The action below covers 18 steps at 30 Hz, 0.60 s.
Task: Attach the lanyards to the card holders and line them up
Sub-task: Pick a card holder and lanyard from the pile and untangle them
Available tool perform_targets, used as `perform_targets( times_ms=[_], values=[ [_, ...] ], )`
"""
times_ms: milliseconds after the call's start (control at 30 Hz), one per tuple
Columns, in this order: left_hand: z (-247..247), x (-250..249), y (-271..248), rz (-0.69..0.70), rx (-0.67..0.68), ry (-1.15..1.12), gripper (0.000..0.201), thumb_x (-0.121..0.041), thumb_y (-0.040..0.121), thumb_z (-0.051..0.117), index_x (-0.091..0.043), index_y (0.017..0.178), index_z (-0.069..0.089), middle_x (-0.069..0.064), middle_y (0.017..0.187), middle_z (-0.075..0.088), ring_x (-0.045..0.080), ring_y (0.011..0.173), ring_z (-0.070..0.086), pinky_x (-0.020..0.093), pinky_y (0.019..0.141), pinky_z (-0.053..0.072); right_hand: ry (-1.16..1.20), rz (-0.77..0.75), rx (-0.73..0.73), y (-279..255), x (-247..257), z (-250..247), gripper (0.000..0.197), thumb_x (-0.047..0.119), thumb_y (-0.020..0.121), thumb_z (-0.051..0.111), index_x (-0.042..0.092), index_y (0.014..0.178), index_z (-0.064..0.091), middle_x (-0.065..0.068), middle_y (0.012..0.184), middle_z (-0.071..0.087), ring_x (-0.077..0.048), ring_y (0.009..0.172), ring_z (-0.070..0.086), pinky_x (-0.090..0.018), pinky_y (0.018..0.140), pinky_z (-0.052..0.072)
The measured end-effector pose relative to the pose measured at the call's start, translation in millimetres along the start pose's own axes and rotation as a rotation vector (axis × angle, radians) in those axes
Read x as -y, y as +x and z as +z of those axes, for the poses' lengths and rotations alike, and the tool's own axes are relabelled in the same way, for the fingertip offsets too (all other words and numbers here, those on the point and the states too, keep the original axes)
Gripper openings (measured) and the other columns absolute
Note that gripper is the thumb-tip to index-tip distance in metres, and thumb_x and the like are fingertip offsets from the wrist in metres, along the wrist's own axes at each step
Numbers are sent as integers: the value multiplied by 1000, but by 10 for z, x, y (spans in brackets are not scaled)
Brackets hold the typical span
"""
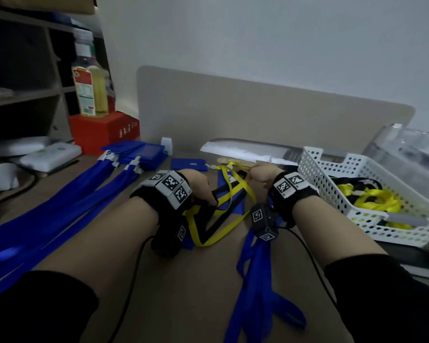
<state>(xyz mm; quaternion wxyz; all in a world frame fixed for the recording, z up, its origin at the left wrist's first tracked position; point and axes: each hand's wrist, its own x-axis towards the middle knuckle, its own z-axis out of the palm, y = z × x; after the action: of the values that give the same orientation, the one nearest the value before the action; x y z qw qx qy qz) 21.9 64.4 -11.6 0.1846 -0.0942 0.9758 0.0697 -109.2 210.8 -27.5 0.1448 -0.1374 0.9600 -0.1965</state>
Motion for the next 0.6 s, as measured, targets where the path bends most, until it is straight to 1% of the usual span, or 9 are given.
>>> perform_targets(
  times_ms=[67,167,267,333,367,433,500,567,600],
  values=[
    [-26,-6,112,-15,-26,21,57,-55,90,53,-14,131,55,5,123,60,20,93,56,27,74,45,-36,-9,10,32,12,16,38,15,90,49,6,126,58,-11,137,51,-30,124,48,-30,85,44],
    [-85,-16,273,3,-35,-26,51,-49,93,49,-12,128,55,8,126,59,25,107,57,29,80,42,10,-7,3,161,51,51,34,21,88,56,9,119,63,-8,128,58,-26,116,53,-33,93,48],
    [-142,-16,413,28,-25,-54,45,-46,95,46,-13,124,56,7,120,59,23,95,56,27,75,39,72,-10,-31,376,133,80,53,46,83,62,17,127,55,-10,131,54,-29,121,50,-41,104,43],
    [-168,-8,487,32,8,-67,40,-45,96,45,-14,117,57,6,108,60,18,79,54,25,64,39,-73,-51,-109,507,227,69,62,62,83,55,27,133,50,-8,136,47,-32,128,42,-39,108,35],
    [-178,-4,522,38,34,-72,36,-43,97,44,-13,111,57,6,104,60,16,74,53,25,58,38,-145,-87,-150,549,290,64,61,65,84,51,30,135,50,-7,138,46,-32,129,40,-38,109,32],
    [-201,18,566,51,73,-75,38,-41,97,43,-12,112,61,8,107,65,18,76,55,24,55,38,-227,-155,-139,624,436,78,56,61,87,48,30,134,51,-5,135,51,-28,128,41,-36,108,28],
    [-216,42,594,59,89,-87,40,-40,96,44,-10,117,62,10,108,67,22,82,56,25,57,39,-330,-181,-16,716,548,137,47,61,90,46,27,119,59,0,112,60,-24,117,48,-37,103,29],
    [-223,59,601,59,97,-125,39,-38,95,46,-11,119,62,10,106,67,21,81,56,25,58,41,-429,-170,98,729,625,179,41,63,90,44,24,92,57,4,84,54,-21,101,50,-35,91,32],
    [-228,61,600,56,105,-143,38,-38,95,46,-11,118,61,9,104,66,20,79,55,25,56,41,-448,-176,101,733,641,188,39,61,91,45,22,88,53,4,84,54,-21,100,50,-34,89,32]
  ],
)
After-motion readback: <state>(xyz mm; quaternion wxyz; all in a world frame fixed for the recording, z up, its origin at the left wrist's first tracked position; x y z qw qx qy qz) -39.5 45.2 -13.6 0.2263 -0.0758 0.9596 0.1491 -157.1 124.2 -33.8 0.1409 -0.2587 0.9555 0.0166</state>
